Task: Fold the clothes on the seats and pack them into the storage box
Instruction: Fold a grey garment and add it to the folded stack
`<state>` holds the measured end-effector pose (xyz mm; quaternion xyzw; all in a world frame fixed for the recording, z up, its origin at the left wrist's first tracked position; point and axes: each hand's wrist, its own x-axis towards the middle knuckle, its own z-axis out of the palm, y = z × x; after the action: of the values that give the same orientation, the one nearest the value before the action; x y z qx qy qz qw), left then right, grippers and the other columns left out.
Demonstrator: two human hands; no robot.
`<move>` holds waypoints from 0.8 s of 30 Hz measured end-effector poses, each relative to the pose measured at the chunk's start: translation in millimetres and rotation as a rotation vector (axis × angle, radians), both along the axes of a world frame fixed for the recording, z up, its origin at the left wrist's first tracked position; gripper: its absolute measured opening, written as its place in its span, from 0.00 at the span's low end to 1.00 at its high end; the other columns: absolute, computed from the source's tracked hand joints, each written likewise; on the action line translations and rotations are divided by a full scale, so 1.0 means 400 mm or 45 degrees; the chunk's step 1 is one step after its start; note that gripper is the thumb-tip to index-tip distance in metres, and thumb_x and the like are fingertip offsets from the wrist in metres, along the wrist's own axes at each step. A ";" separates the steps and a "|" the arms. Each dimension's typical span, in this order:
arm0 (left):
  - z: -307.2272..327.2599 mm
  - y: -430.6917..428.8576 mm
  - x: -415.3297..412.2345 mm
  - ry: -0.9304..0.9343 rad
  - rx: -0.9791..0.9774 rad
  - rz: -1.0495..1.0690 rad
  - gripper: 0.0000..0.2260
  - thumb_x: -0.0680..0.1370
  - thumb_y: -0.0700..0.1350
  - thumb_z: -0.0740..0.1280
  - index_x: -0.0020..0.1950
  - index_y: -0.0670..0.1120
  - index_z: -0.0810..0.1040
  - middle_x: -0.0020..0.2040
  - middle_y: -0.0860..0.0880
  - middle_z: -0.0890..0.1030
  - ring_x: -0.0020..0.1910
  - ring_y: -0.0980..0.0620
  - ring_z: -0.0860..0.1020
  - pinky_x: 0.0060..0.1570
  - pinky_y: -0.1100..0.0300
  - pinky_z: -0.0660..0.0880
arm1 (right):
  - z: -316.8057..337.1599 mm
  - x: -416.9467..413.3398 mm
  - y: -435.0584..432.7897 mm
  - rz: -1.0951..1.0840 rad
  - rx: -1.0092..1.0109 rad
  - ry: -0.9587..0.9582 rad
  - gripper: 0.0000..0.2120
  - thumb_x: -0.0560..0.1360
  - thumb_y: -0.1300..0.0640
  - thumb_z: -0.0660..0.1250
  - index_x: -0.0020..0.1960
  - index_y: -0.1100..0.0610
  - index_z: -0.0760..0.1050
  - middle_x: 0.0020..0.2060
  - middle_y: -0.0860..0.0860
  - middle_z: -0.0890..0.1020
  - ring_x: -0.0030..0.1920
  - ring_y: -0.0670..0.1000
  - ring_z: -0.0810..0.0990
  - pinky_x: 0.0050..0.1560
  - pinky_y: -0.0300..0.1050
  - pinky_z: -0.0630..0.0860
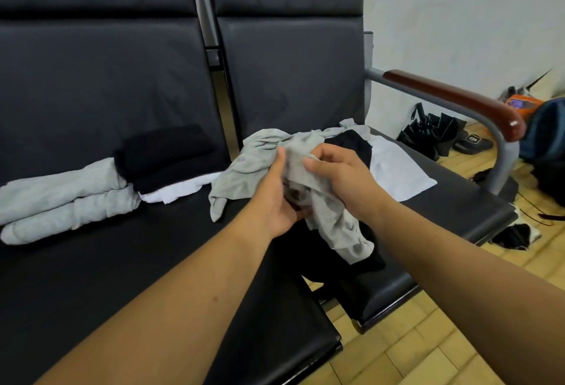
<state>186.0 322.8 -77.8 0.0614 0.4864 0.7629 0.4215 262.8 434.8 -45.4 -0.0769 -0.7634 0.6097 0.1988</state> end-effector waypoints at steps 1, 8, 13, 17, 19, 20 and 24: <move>0.002 -0.007 -0.006 -0.010 0.021 0.005 0.22 0.80 0.60 0.62 0.62 0.45 0.80 0.61 0.40 0.82 0.60 0.43 0.81 0.65 0.48 0.73 | 0.009 0.005 -0.008 0.142 -0.172 -0.011 0.10 0.78 0.64 0.67 0.38 0.61 0.73 0.31 0.51 0.75 0.33 0.47 0.75 0.36 0.37 0.73; 0.100 -0.084 -0.001 0.088 0.018 0.116 0.16 0.77 0.39 0.58 0.58 0.38 0.82 0.55 0.38 0.83 0.54 0.41 0.82 0.63 0.45 0.75 | 0.017 0.025 -0.027 -0.051 -0.376 -0.495 0.29 0.78 0.34 0.61 0.38 0.59 0.76 0.36 0.56 0.84 0.38 0.58 0.82 0.43 0.48 0.78; 0.199 -0.192 0.038 0.218 0.022 -0.096 0.23 0.69 0.34 0.55 0.58 0.35 0.81 0.54 0.38 0.82 0.51 0.40 0.81 0.61 0.44 0.76 | 0.051 0.032 -0.062 0.021 -0.895 -0.464 0.27 0.78 0.36 0.64 0.55 0.60 0.79 0.46 0.56 0.85 0.43 0.55 0.86 0.50 0.52 0.82; 0.243 -0.310 0.059 0.316 -0.022 -0.176 0.22 0.67 0.30 0.54 0.49 0.40 0.85 0.52 0.40 0.82 0.51 0.41 0.83 0.57 0.46 0.78 | 0.127 0.019 -0.153 0.147 -0.881 -0.282 0.12 0.81 0.55 0.64 0.60 0.61 0.78 0.44 0.53 0.85 0.43 0.50 0.84 0.44 0.43 0.79; 0.249 -0.381 0.062 0.307 0.040 -0.219 0.23 0.70 0.30 0.56 0.61 0.39 0.81 0.60 0.38 0.80 0.59 0.39 0.80 0.62 0.44 0.76 | 0.165 0.018 -0.207 0.244 -0.873 -0.170 0.19 0.79 0.56 0.65 0.67 0.64 0.75 0.57 0.58 0.83 0.58 0.56 0.82 0.58 0.50 0.78; 0.251 -0.416 0.070 0.285 0.094 -0.263 0.23 0.73 0.33 0.58 0.67 0.40 0.76 0.64 0.38 0.78 0.64 0.38 0.77 0.64 0.43 0.74 | 0.185 0.020 -0.235 0.300 -0.872 -0.122 0.21 0.78 0.56 0.66 0.68 0.64 0.75 0.61 0.60 0.82 0.62 0.59 0.81 0.62 0.54 0.77; 0.251 -0.538 0.104 0.265 0.162 -0.161 0.26 0.80 0.59 0.59 0.73 0.45 0.71 0.69 0.41 0.76 0.68 0.42 0.75 0.67 0.42 0.70 | 0.234 0.035 -0.366 0.528 -0.773 -0.102 0.21 0.78 0.62 0.63 0.69 0.67 0.72 0.64 0.65 0.79 0.65 0.64 0.79 0.68 0.60 0.73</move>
<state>227.8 107.6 22.5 0.1972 0.4732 0.7537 0.4113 276.7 288.4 48.3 -0.0001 -0.5542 0.8323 0.0090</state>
